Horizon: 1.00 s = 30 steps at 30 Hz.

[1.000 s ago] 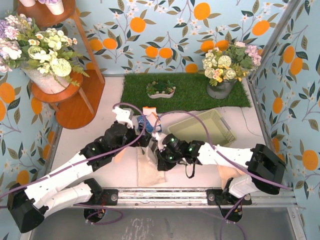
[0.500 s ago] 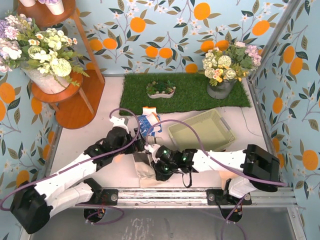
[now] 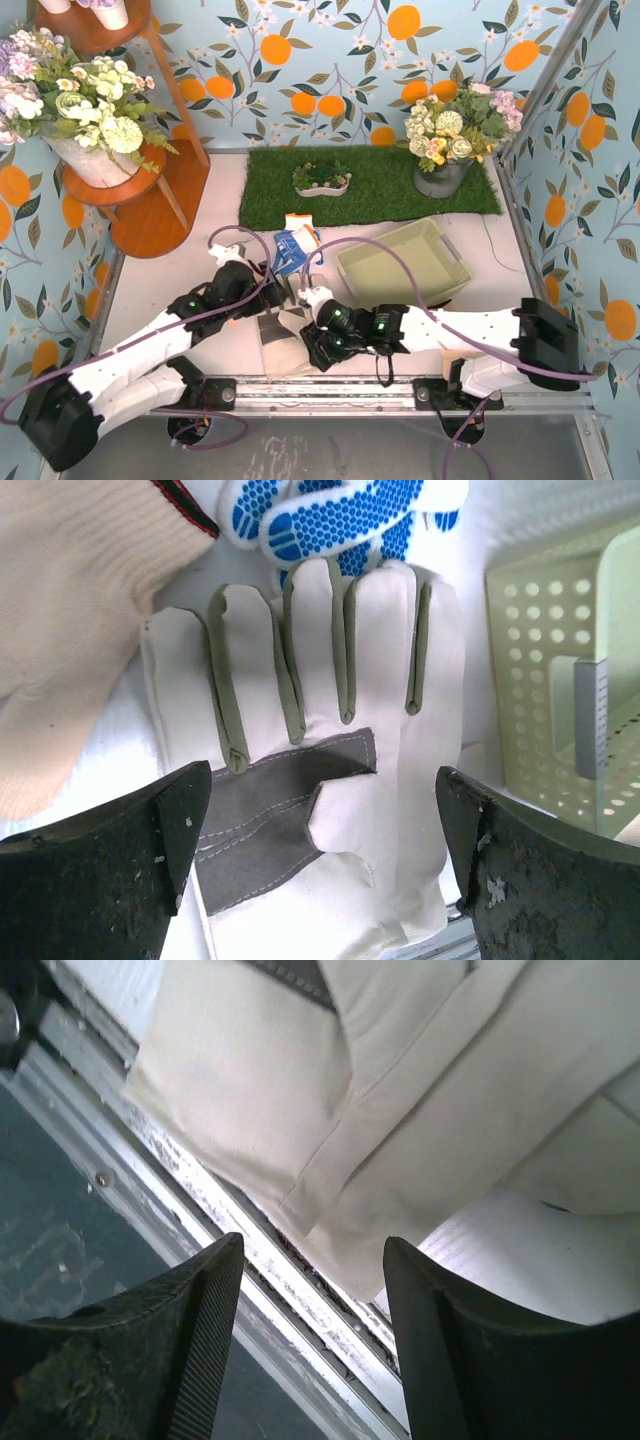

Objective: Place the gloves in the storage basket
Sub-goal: Pair the glove at the center of the board.

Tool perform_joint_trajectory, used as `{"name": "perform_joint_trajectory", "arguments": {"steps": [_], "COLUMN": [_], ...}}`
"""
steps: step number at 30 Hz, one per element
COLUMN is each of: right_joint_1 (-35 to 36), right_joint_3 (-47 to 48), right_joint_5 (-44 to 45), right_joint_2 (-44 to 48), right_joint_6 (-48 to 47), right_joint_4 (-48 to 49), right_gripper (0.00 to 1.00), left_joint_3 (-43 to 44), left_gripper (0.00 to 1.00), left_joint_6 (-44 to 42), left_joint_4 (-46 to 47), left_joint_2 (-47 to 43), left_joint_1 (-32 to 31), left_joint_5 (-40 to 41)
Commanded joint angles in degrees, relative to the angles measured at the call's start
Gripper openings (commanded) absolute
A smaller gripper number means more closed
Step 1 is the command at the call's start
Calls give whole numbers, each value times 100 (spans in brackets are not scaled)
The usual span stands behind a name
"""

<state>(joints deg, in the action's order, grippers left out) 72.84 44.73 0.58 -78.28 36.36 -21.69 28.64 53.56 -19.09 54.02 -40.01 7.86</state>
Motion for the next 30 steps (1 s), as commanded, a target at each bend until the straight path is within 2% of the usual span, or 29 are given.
{"name": "perform_joint_trajectory", "arguments": {"steps": [1, 7, 10, 18, 24, 30], "right_joint_1": [105, 861, 1035, 1057, 1067, 935], "right_joint_3": [301, 1512, 2068, 2778, 3166, 3124], "right_joint_5": [1155, 3068, 3617, 4201, 4565, 4992], "right_joint_2": [237, -1145, -1840, -2689, -3181, -3162], "right_joint_6": [669, 1002, 1126, 1184, 1300, 1556], "right_joint_4": [-112, -871, -1193, -1294, -1427, -1439], "right_gripper": [56, 57, 60, 67, 67, 64], "left_joint_3": [-43, -354, -460, -843, -940, -1016], "left_gripper": [96, 83, 77, 63, 55, 45], "left_joint_6": [435, 613, 596, 570, 475, 392], "left_joint_4": [-332, -49, 206, 878, 1126, 1193], "left_joint_2": [-540, -481, -320, -32, 169, 229], "left_joint_1": [48, 350, 517, 722, 841, 890], "left_joint_5": [655, 521, 434, 253, 190, 149]}}
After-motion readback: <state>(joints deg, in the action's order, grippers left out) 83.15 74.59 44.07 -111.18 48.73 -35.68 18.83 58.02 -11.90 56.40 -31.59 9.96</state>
